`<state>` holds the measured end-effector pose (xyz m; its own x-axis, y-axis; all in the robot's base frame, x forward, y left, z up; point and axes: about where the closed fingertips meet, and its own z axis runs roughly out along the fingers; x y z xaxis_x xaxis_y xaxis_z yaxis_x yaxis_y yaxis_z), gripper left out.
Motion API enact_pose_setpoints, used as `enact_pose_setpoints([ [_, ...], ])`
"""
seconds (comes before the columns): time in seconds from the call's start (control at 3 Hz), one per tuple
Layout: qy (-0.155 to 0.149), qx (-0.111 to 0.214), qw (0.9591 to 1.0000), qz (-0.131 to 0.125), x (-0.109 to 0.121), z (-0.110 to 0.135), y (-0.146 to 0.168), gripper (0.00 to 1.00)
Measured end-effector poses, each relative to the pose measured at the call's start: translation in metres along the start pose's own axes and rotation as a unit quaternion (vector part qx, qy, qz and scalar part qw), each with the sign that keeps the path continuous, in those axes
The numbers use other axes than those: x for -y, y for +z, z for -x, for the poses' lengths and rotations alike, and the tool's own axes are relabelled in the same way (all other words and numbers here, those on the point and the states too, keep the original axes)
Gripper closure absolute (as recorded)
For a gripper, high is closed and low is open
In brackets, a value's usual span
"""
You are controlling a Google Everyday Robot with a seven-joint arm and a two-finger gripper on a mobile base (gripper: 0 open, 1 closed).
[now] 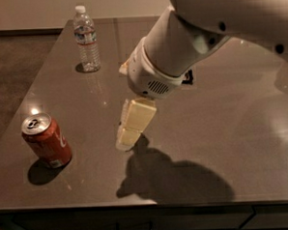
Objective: Knock coke can over
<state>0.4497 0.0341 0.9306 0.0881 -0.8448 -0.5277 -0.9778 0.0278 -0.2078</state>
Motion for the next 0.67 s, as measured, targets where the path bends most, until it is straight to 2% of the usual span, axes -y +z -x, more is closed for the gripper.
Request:
enact_pose_setpoints([
  [0.67,-0.023,0.036,0.9984,0.036,-0.031,0.062,0.054,0.0],
])
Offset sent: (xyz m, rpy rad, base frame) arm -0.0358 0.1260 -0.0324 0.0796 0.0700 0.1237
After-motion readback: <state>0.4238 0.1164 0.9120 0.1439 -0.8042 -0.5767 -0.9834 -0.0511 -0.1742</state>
